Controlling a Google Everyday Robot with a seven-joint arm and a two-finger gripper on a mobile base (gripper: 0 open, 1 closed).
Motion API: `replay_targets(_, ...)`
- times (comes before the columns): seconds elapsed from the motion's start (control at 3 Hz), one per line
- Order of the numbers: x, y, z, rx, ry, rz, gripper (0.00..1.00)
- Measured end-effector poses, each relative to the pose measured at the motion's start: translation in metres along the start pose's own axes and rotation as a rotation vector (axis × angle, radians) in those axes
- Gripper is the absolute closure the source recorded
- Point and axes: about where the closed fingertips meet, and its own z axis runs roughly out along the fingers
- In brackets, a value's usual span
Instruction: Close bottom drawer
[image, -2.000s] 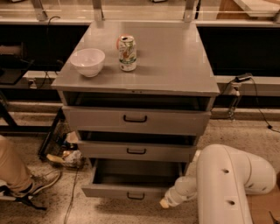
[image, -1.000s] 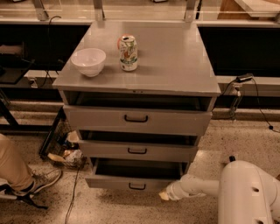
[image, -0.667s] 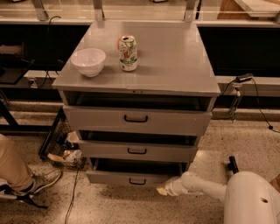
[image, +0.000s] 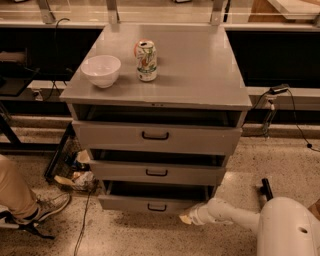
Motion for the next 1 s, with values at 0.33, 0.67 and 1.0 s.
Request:
replay_targets(0.33, -0.007, -0.013, 0.007, 0.007, -0.054, -0.008, 1.0)
replay_targets(0.67, -0.021, -0.024, 0.021, -0.003, -0.128, -0.035, 1.0)
replay_targets(1.0, -0.021, -0.024, 0.021, -0.003, -0.128, -0.035, 1.0)
